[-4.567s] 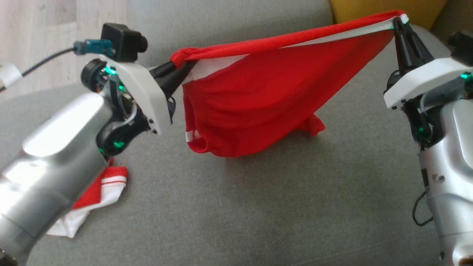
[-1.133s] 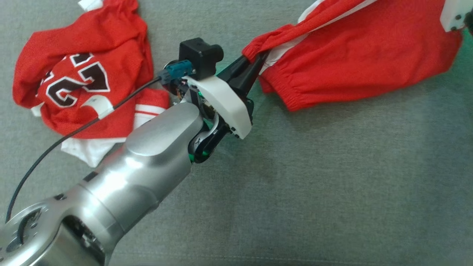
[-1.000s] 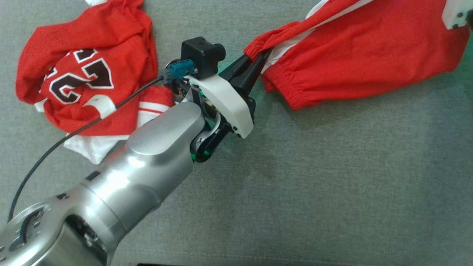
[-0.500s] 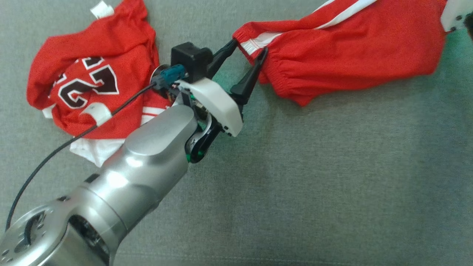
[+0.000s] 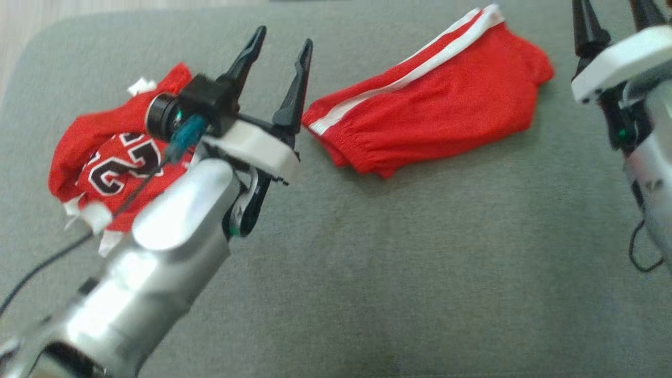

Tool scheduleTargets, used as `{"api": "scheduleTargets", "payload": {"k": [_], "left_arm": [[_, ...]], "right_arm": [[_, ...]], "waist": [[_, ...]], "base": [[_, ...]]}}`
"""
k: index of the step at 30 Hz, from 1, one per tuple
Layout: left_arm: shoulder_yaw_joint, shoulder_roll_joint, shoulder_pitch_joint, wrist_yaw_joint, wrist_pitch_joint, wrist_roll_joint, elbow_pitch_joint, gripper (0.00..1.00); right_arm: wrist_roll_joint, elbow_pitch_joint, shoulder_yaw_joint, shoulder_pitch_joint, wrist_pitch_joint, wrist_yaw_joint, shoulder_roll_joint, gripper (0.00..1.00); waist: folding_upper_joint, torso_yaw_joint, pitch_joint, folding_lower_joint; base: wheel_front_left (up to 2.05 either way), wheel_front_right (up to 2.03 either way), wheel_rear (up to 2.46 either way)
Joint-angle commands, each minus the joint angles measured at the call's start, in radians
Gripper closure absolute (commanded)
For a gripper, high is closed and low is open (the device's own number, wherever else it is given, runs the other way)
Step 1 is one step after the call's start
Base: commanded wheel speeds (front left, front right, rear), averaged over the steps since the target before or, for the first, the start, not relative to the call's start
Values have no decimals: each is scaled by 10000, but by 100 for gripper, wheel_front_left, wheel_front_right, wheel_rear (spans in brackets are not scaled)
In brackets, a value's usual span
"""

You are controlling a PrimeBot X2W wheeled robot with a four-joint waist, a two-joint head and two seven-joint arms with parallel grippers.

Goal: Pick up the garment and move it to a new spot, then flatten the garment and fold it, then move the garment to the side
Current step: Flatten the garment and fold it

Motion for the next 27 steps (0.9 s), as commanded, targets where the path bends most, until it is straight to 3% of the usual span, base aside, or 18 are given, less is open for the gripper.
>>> {"api": "scheduleTargets", "payload": {"k": [1,7,14,20,27], "left_arm": [[529,340,192,155,-78,326,-453,0],[2243,677,2420,734,-80,2153,-2347,0],[3876,493,4883,853,-81,3710,-3411,0],[4711,-48,6219,395,-81,4291,-3289,0],[5231,-489,6309,-265,-81,4904,-3045,0]], "right_arm": [[-92,-627,-235,263,-113,-9,-4,0],[-1103,-3344,-1888,3055,-117,-9,820,0],[-2613,-5465,-2956,5920,-119,-9,2330,0],[-3229,-6149,-3379,7293,-119,-9,2920,0],[-3546,-6250,-3667,7311,-116,-9,3031,0]], "waist": [[-1,-271,-337,3],[-1,-555,-870,3],[-1,-791,-1118,3],[-1,-801,-1257,3],[-1,-567,-956,3]], "base": [[0,0,0],[0,0,0],[0,0,0],[0,0,0],[0,0,0]]}}
